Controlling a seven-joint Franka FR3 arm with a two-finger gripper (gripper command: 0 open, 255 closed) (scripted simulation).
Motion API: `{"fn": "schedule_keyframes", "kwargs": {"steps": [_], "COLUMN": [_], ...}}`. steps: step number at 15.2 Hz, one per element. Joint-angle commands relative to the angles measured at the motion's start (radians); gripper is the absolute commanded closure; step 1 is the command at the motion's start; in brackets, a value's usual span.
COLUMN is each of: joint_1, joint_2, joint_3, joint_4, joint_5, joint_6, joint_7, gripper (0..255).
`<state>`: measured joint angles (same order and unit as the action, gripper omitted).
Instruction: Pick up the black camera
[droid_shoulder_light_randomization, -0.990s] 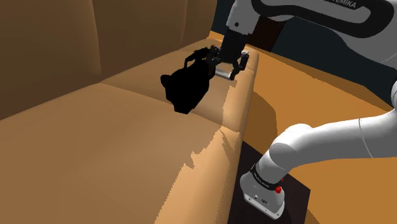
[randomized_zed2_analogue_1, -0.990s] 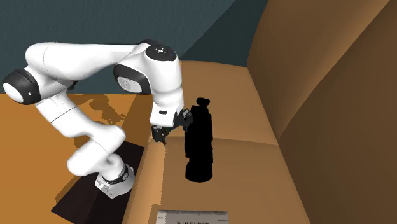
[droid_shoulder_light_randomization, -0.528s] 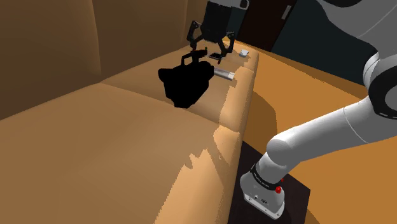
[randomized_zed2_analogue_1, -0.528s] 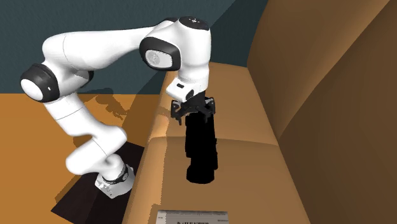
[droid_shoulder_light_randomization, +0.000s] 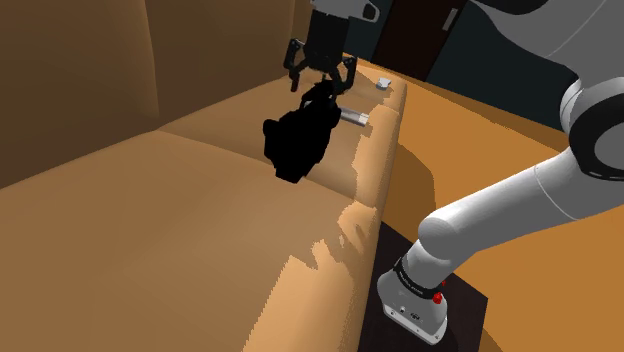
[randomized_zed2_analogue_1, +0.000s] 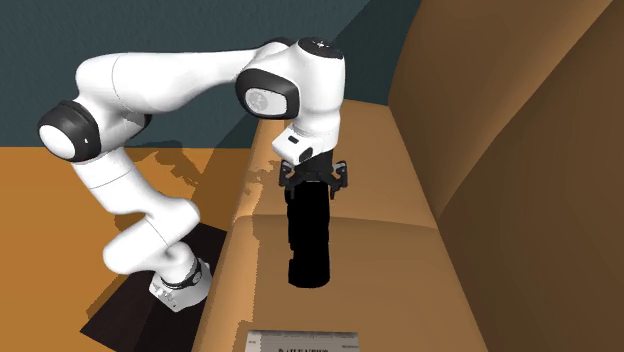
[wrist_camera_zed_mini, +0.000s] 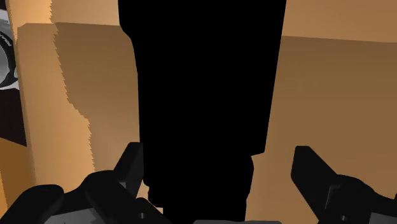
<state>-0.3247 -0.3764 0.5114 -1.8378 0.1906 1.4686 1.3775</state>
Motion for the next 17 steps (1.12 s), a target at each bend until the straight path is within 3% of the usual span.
{"fn": "schedule_keyframes", "kwargs": {"steps": [1, 2, 3, 12, 17], "joint_1": [0.002, 0.002, 0.001, 0.002, -0.004], "joint_2": [-0.007, -0.007, -0.005, -0.007, 0.018], "joint_3": [0.001, 0.001, 0.002, 0.001, 0.001], "joint_4": [-0.027, -0.027, -0.024, -0.027, 0.063], "joint_5": [0.003, 0.003, 0.003, 0.003, -0.007], "joint_6": [0.02, 0.02, 0.02, 0.02, -0.046], "joint_7": [-0.002, -0.002, -0.001, -0.002, 0.009], "gripper": [0, 0, 255, 255, 255]}}
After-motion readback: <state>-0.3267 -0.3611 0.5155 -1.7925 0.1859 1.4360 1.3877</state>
